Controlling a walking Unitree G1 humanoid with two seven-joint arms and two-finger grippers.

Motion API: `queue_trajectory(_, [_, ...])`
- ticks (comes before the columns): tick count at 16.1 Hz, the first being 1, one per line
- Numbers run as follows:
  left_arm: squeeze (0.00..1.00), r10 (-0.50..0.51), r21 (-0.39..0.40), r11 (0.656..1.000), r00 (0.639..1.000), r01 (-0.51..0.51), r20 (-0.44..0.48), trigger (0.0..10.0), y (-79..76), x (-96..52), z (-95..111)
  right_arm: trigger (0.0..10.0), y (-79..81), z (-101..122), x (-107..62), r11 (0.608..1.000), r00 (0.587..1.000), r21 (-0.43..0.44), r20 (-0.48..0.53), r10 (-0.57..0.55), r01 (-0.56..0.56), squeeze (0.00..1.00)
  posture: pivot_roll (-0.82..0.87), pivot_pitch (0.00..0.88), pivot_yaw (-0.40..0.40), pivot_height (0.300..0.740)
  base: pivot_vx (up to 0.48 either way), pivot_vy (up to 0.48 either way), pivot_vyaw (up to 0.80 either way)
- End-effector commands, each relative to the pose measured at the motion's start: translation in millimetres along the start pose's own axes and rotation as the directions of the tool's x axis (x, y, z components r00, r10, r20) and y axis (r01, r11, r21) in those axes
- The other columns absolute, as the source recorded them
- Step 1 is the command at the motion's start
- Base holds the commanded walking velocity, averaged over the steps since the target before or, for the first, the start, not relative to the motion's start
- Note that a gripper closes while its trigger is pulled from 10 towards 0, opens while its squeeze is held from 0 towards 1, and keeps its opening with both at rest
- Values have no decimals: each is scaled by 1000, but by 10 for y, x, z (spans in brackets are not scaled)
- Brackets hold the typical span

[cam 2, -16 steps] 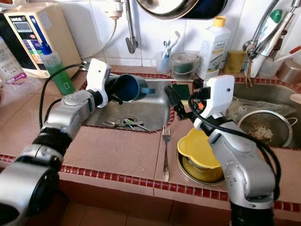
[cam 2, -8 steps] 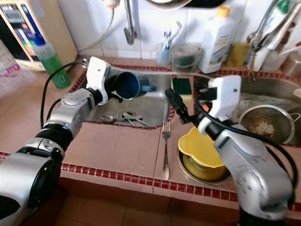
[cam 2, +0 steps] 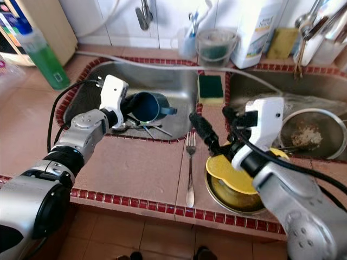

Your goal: Kitchen organization

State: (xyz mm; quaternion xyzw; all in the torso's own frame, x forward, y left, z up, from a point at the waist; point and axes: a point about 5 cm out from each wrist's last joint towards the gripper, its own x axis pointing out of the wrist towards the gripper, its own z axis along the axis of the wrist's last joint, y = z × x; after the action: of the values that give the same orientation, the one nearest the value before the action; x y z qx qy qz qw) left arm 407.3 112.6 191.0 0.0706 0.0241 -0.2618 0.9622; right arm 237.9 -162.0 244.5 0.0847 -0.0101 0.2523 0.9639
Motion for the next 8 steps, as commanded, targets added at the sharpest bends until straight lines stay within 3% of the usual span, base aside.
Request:
queue_trajectory(1, [0,18,10,1000,1000,-18,3,10000,39,1,46,10000,60,23,-44,1000,1000,-4,1,18,-18,0,-336,286,89,740,0,0,0])
queue_trajectory(8, [0,50,23,999,999,-49,-16,10000,91,-3,69,10000,114,-6,-144,1000,999,19,-45,21,-20,0,-352,279,92,740,0,0,0])
